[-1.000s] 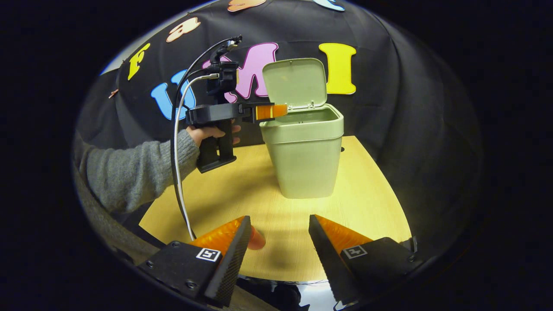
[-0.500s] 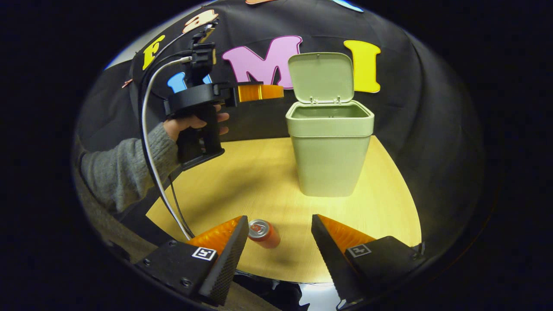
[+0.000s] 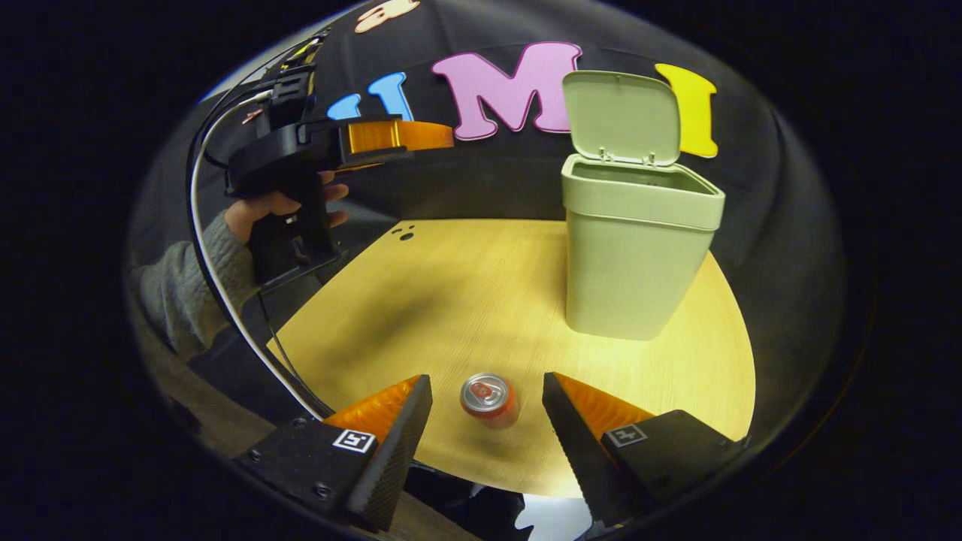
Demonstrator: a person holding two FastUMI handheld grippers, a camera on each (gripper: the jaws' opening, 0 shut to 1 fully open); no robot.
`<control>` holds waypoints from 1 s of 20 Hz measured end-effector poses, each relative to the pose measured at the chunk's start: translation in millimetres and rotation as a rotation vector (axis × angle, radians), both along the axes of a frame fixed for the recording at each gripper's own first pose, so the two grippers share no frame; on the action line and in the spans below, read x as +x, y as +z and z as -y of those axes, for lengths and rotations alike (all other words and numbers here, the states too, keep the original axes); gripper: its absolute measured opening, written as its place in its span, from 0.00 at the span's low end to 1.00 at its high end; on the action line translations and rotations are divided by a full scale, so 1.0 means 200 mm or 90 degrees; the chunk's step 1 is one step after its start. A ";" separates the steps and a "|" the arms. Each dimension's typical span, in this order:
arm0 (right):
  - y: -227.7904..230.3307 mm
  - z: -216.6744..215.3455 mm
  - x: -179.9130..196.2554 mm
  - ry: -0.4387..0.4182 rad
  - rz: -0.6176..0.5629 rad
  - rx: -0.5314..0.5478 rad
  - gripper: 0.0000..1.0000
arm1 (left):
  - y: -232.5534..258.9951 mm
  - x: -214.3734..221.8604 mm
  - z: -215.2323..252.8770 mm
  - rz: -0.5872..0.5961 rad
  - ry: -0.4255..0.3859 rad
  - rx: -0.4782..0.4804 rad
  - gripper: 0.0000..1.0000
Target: Press the lid of the desktop garbage bin to open it, pick up the crumpled paper on the desktop and throw it into the bin, then pick up the pop can on the desktop and drop it into the bin, and finally close the garbage bin lid.
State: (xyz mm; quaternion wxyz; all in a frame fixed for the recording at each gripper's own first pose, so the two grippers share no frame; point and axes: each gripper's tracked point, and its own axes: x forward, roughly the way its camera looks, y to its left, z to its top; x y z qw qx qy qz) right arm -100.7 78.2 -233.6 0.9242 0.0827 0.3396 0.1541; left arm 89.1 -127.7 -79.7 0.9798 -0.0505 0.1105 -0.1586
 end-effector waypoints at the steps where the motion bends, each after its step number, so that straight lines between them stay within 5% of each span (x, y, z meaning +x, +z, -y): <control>1: -0.02 -0.02 0.01 0.011 -0.004 -0.004 0.95 | -0.04 -0.02 -0.06 -0.009 0.013 0.002 0.97; 10: -0.25 -0.12 0.08 0.092 -0.037 -0.072 0.95 | -0.21 -0.19 -0.41 -0.065 0.114 -0.001 0.96; 20: -0.48 -0.16 0.11 0.146 -0.088 -0.107 0.95 | -0.30 -0.27 -0.55 -0.091 0.151 0.004 0.95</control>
